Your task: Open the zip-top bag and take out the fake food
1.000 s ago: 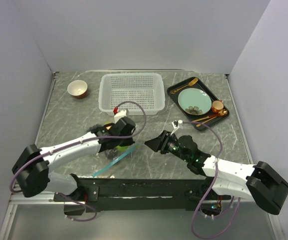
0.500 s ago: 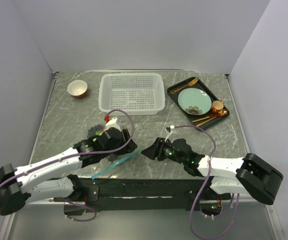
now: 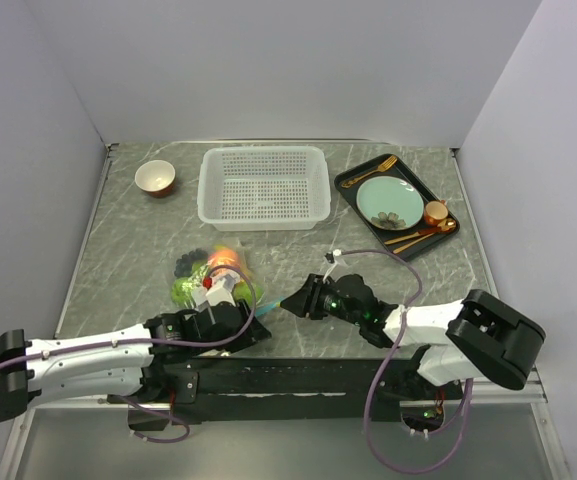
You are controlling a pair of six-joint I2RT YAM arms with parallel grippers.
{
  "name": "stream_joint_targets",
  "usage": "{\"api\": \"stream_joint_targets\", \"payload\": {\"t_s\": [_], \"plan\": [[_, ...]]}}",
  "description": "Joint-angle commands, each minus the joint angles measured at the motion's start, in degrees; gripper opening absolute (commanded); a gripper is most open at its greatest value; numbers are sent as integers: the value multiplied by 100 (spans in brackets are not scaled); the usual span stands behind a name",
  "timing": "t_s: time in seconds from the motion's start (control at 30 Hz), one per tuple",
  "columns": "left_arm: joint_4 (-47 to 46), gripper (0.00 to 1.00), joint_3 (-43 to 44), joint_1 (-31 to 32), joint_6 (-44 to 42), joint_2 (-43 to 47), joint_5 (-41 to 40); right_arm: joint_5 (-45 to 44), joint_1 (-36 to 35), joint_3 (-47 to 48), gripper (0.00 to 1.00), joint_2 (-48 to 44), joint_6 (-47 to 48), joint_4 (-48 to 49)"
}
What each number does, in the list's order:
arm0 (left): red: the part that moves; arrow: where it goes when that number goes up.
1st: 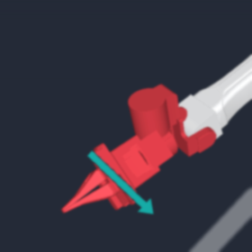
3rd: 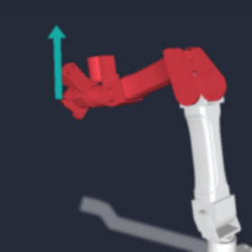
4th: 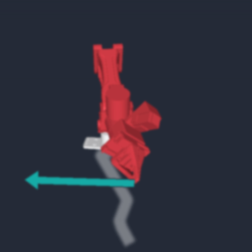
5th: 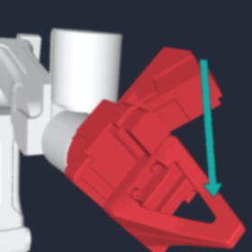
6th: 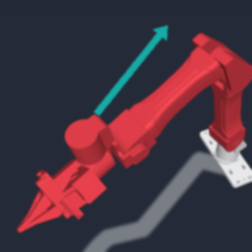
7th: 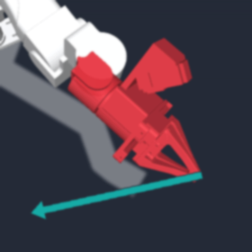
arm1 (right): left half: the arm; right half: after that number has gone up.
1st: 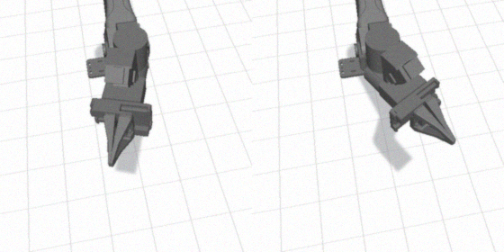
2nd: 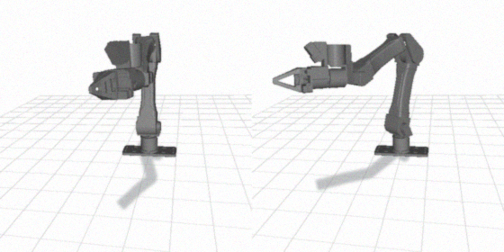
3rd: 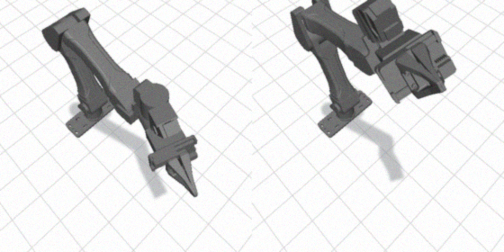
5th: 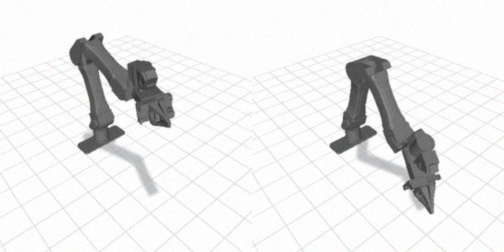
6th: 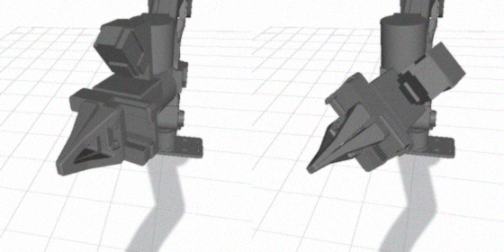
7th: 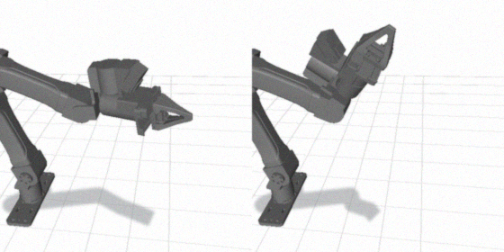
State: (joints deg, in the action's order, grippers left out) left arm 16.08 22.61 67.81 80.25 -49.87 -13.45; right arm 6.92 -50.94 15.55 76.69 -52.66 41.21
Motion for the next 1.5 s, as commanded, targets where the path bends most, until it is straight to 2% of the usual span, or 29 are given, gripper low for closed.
{"api": "stream_joint_targets", "payload": {"t_s": [0.0, 0.17, 0.37, 0.53, 0.67, 0.9, 0.97, 1.0, 1.07, 1.2, 1.37, 1.47], "plan": [[-789, 47, -81, 171, 588, -32, -289, -85, -48, 343, 46, 109, 11, 344], [-1124, 48, -310, 189, 720, -102, -325, -217, -48, 440, 45, 119, 11, 309], [-1414, 49, -494, 197, 870, -111, -412, -164, -65, 572, 31, 285, -33, 265], [-1520, 50, -635, 215, 975, 38, -614, -173, -127, 546, 12, 294, -95, 221], [-1406, 48, -381, 302, 537, -93, -895, -305, -241, 650, 1, 189, -209, -235], [262, 45, 1173, 830, -1054, -682, -2150, -560, -285, 1414, 0, -205, -533, -2404], [378, 43, 1403, 926, -1579, -849, -2302, -551, -294, 1582, 0, -355, -604, -2739], [448, 43, 1587, 962, -1739, -910, -2450, -569, -294, 1835, 0, -373, -700, -3211], [694, 43, 1755, 1058, -2090, -1086, -2618, -595, -285, 2109, 0, -321, -780, -3914], [1072, 43, 2106, 1190, -2531, -1306, -3031, -516, -285, 2706, 0, -198, -1087, -4708], [1485, 43, 2326, 1322, -2978, -1561, -3637, -156, -294, 3111, 0, 47, -1334, -5331], [1391, 43, 2371, 1480, -3373, -1614, -3945, -68, -285, 3489, 0, 249, -1369, -5789]]}}
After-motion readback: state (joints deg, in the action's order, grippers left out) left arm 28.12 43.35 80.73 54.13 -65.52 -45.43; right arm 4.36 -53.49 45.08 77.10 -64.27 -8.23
